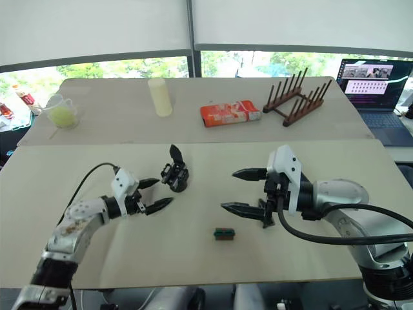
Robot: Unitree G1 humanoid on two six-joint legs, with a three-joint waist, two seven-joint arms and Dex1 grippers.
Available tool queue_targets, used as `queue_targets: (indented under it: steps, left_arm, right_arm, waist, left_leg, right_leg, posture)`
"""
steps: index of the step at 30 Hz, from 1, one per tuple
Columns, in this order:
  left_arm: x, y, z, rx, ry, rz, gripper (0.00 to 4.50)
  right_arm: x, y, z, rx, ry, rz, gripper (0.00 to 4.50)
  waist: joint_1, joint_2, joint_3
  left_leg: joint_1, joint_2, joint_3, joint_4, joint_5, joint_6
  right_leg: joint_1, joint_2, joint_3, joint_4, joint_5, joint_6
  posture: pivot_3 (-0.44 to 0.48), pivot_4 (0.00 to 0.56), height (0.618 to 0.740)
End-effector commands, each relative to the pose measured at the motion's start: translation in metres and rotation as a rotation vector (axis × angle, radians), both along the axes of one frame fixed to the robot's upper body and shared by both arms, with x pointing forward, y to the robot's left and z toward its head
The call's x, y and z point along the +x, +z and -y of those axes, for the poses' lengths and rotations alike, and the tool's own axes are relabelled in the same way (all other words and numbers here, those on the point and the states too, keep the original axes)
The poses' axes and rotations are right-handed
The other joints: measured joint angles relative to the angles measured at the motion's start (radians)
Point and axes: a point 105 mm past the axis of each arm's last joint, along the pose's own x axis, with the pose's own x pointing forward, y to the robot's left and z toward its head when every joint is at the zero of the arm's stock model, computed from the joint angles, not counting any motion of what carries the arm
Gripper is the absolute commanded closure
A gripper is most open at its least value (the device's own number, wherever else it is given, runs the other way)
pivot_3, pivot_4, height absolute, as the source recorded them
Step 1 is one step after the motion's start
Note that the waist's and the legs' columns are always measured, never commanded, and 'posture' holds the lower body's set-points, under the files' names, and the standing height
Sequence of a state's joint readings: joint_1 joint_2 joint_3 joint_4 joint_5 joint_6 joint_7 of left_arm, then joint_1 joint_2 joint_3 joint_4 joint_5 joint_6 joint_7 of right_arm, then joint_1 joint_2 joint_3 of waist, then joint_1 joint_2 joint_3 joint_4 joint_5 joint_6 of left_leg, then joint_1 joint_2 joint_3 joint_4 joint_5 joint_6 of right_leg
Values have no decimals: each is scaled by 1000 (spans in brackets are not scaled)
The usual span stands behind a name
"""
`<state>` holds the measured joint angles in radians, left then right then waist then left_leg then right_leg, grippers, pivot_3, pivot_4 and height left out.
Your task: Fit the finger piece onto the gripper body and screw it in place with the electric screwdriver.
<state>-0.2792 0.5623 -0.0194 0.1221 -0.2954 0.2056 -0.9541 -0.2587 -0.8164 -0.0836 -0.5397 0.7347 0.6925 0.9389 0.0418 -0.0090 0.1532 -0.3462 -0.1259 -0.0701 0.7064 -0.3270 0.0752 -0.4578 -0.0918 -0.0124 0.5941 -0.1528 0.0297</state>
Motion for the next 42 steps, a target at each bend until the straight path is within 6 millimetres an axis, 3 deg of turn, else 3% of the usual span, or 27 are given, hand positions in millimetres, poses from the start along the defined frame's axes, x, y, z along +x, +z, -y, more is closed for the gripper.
queue_targets:
  steps: [1,5,11,16,20,24,30,42]
  left_arm:
    - [9,0,7,33,-109,32,41]
    - [18,-5,15,-6,-150,-17,41]
    - [33,-5,28,-16,-184,41,41]
    - [31,-1,35,-42,-218,62,2154]
    - [19,16,50,-109,-216,119,2144]
    - [1,29,86,-133,-211,132,2144]
    - [-2,21,115,-92,-145,100,2144]
    - [13,6,141,-101,-37,84,2144]
  right_arm:
    - [-3,12,2,-3,-6,62,0]
    - [-7,11,5,-18,-17,60,0]
    - [-7,13,11,-26,-53,65,0]
    - [-11,11,11,-23,-62,61,0]
    - [-15,9,10,-21,-71,56,0]
    - [-20,7,11,-21,-81,43,0]
    - [-25,2,10,-20,-84,18,0]
    - [-24,0,11,-26,-103,26,0]
  waist:
    - [0,0,0]
    - [-5,0,0]
    - [-5,0,0]
    - [-4,0,0]
    - [-5,0,0]
    - [0,0,0]
    - [-1,0,0]
    - [3,-1,0]
  left_leg:
    - [0,0,0,0,0,0]
    - [0,1,0,0,1,1]
    - [0,1,0,1,1,2]
    - [-1,1,0,3,1,3]
    - [-2,1,0,4,0,3]
    - [-6,1,-1,6,0,4]
    - [-6,1,-1,7,0,4]
    - [-6,1,-1,8,1,4]
  right_leg:
    - [0,0,0,0,0,0]
    - [-1,0,-1,0,0,0]
    - [0,-1,0,0,0,0]
    - [0,-3,0,1,0,0]
    - [-1,-2,0,0,0,0]
    - [-3,-1,-1,0,0,0]
    - [-2,-1,0,0,1,0]
    - [-1,-1,0,0,1,0]
  posture:
    - [0,150,740]
    - [0,150,740]
    - [0,150,740]
    - [0,150,740]
    - [0,150,740]
    - [0,150,740]
    - [0,150,740]
    - [0,150,740]
